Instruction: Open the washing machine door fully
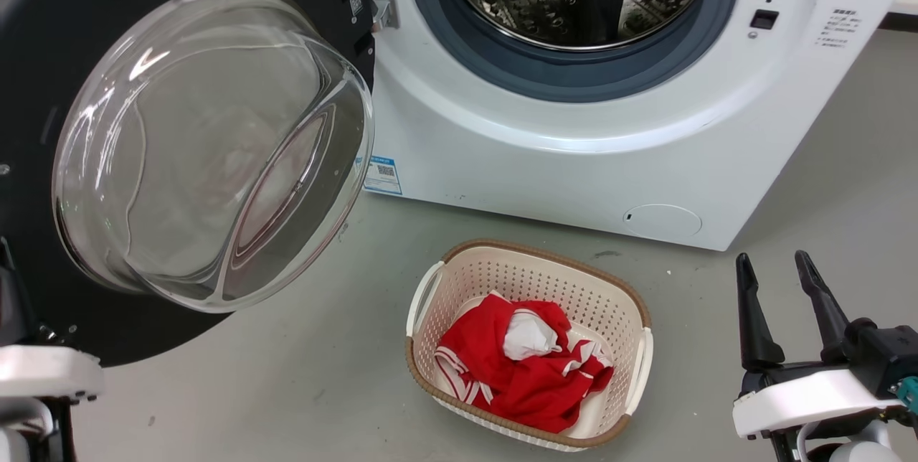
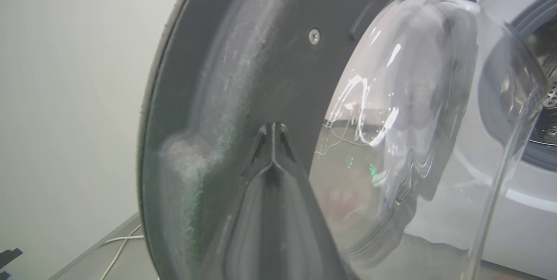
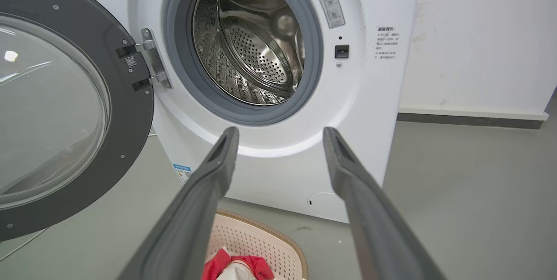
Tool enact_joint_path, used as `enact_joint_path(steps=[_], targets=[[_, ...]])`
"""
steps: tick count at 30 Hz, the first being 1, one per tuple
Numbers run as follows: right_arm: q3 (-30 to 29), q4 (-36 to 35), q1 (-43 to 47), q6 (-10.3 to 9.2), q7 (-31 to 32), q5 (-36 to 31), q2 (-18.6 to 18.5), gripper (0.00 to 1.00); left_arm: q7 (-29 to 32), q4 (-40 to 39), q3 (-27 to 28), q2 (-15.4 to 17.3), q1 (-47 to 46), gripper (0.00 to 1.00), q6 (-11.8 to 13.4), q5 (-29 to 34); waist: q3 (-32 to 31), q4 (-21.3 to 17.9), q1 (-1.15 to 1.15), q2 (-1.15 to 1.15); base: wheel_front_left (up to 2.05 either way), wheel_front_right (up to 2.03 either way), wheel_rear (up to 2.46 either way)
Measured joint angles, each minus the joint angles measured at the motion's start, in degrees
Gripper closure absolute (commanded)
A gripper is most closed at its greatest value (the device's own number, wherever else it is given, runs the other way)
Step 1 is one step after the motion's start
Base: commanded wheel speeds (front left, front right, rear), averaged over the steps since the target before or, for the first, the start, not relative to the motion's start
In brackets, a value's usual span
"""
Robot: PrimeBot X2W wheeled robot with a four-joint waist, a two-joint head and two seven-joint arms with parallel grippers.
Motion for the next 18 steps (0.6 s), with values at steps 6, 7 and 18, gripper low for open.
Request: enact_joint_path(steps=[6, 7, 18], targets=[[0.3, 0.4, 0.3, 0.00, -0.4, 0.3, 0.0, 0.00, 0.0, -7.2, 0.4, -4.7, 6.4, 1.00, 1.1, 2.9, -1.7, -1.0, -0.01, 0.00, 0.00, 0.00, 0.00], [0.3, 0.5, 0.5, 0.00, -0.5, 0.3, 0.0, 0.00, 0.0, -8.5, 0.2, -5.7, 7.7, 1.00, 1.2, 3.5, -2.0, -1.2, 0.00, 0.00, 0.00, 0.00, 0.00], [1.6, 1.0, 1.5, 0.01, -0.8, 0.6, 0.0, 0.00, 0.0, -16.5, -6.1, -13.8, 16.3, 0.69, -0.7, 6.8, -5.0, -4.0, -0.01, 0.00, 0.00, 0.00, 0.00]])
